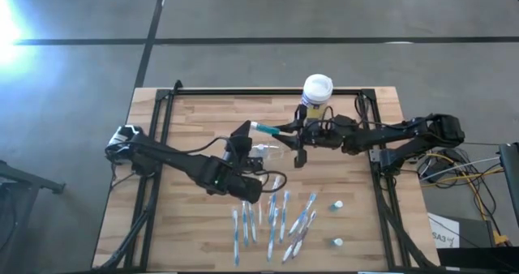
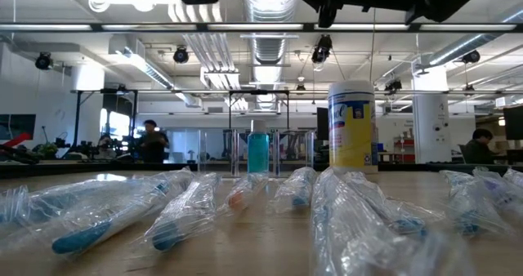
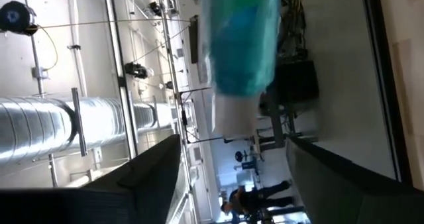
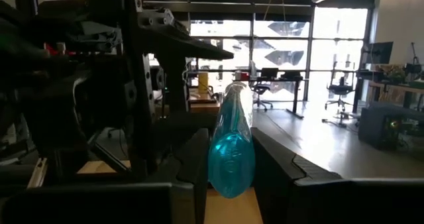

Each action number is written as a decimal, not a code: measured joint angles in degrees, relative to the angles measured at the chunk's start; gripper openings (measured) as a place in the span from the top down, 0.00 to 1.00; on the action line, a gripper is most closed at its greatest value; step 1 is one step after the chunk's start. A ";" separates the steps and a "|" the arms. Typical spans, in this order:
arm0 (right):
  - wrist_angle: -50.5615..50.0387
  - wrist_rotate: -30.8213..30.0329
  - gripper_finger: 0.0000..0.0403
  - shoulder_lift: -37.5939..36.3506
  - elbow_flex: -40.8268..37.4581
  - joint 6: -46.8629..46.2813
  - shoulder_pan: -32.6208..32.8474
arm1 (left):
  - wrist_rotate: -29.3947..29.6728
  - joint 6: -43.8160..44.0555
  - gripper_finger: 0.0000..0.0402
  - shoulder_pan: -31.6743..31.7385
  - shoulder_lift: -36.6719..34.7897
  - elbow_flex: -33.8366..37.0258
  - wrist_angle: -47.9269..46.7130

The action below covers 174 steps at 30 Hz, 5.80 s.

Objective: Pick & Place toothbrushing station
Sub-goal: Put the blue mouthwash into the transparent organizer

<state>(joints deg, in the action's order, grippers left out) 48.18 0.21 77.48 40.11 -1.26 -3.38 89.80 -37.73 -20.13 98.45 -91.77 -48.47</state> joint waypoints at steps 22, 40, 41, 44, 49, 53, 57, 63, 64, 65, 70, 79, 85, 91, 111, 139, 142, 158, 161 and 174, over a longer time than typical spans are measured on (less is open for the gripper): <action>0.04 1.78 0.80 -17.07 -15.67 4.66 0.00 | -50.68 39.03 0.30 -3.09 -31.95 19.88 14.94; -2.94 10.54 0.79 -12.54 -14.54 7.56 0.00 | -75.05 33.35 0.30 10.79 -37.60 51.82 72.31; -3.15 10.61 0.79 -12.12 -14.32 7.68 0.00 | -76.10 33.35 0.30 11.09 -37.17 51.16 72.09; -3.19 10.82 0.80 -10.97 -13.44 7.89 0.00 | -77.13 32.46 0.30 11.42 -35.74 48.61 69.57; -3.11 10.82 0.79 -9.91 -11.87 7.87 0.02 | -77.09 30.06 0.30 11.53 -32.10 42.76 63.24; -3.57 11.95 0.79 -8.92 -10.13 8.41 0.22 | -77.02 29.64 0.30 11.96 -28.45 37.96 59.36; -3.89 12.36 0.79 -8.72 -9.32 9.00 0.79 | -77.55 30.28 0.30 13.17 -26.47 34.66 57.82; -3.57 12.33 0.78 -9.25 -9.30 9.33 0.74 | -81.62 30.96 0.30 14.89 -26.25 33.70 56.59; -3.49 12.35 0.79 -9.25 -9.30 9.38 0.74 | -81.95 31.14 0.30 15.19 -26.23 33.72 56.03; -3.35 12.35 0.79 -9.25 -9.30 9.42 0.74 | -82.31 31.29 0.30 15.50 -26.02 33.75 55.87; -2.99 12.34 0.79 -9.17 -8.69 9.81 0.74 | -84.32 31.45 0.30 16.35 -24.45 33.62 56.91; -2.98 12.33 0.79 -9.17 -8.58 9.86 0.74 | -84.72 31.19 0.31 16.71 -23.89 32.83 57.63; -2.97 12.31 0.78 -9.16 -8.58 9.86 0.74 | -84.85 31.14 0.38 17.14 -23.30 32.83 58.19; -2.95 12.28 0.79 -9.14 -8.58 9.88 0.74 | -86.17 30.89 0.46 17.87 -21.25 32.35 60.13; -2.95 12.20 0.78 -9.14 -8.58 9.83 0.74 | -89.00 30.42 0.56 18.09 -21.56 30.97 58.31; -4.11 12.23 0.61 -11.45 -8.60 8.30 0.77 | -89.33 28.61 0.76 18.04 -21.77 31.06 56.40; -5.45 11.98 0.54 -12.28 -8.60 8.24 0.74 | -89.30 28.61 0.76 18.04 -21.77 31.06 56.43; -26.39 8.87 0.51 -22.90 -11.57 9.07 0.70 | -79.13 33.77 0.76 17.52 -24.57 15.73 21.01; -26.53 8.85 0.53 -25.82 -14.08 8.96 0.68 | -77.21 34.86 0.76 17.52 -24.46 10.88 12.94; -17.46 8.59 0.81 -38.58 -29.74 8.74 0.59 | -75.36 38.41 0.76 18.77 -23.15 -1.09 -5.59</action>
<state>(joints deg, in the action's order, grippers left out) 30.72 8.79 38.90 10.37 7.48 -2.79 14.44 0.68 -1.36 75.31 -92.86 -54.05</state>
